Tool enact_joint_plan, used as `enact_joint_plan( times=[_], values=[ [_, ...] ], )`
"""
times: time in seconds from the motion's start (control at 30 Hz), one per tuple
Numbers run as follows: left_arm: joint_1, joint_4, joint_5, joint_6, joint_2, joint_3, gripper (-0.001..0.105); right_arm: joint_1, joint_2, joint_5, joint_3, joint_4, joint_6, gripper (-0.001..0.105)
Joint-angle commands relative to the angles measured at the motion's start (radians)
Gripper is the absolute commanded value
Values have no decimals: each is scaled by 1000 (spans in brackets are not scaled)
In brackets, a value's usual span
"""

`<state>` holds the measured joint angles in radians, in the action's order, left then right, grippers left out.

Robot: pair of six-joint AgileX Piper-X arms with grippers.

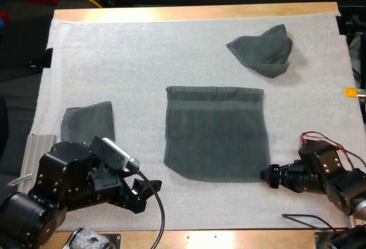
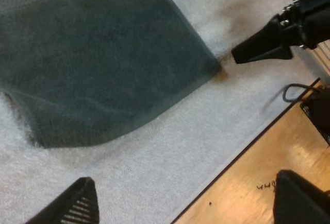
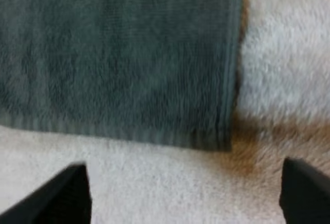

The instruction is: Pick towel from pile, fold and stack

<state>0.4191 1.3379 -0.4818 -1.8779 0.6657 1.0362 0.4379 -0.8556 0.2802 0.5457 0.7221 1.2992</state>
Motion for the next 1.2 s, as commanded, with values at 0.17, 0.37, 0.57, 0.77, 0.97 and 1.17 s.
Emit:
enact_joint_plan(
  times=[0.17,0.37,0.57,0.77,0.97,1.17],
  values=[
    [5,-4,-9,-6,-2,3,67,-74,1,139,-119,-178,-120,73],
    [5,-4,-9,-6,-2,3,67,-81,1,169,-208,-376,-231,73],
    [5,-4,-9,-6,-2,3,67,-81,1,127,-258,-480,-327,73],
    [5,-4,-9,-6,-2,3,67,-81,1,122,-266,-487,-340,73],
    [5,-4,-9,-6,-2,3,67,-81,-17,125,-269,-487,-343,73],
    [5,-4,-9,-6,-2,3,67,-81,-87,177,-269,-583,-382,73]
  ],
)
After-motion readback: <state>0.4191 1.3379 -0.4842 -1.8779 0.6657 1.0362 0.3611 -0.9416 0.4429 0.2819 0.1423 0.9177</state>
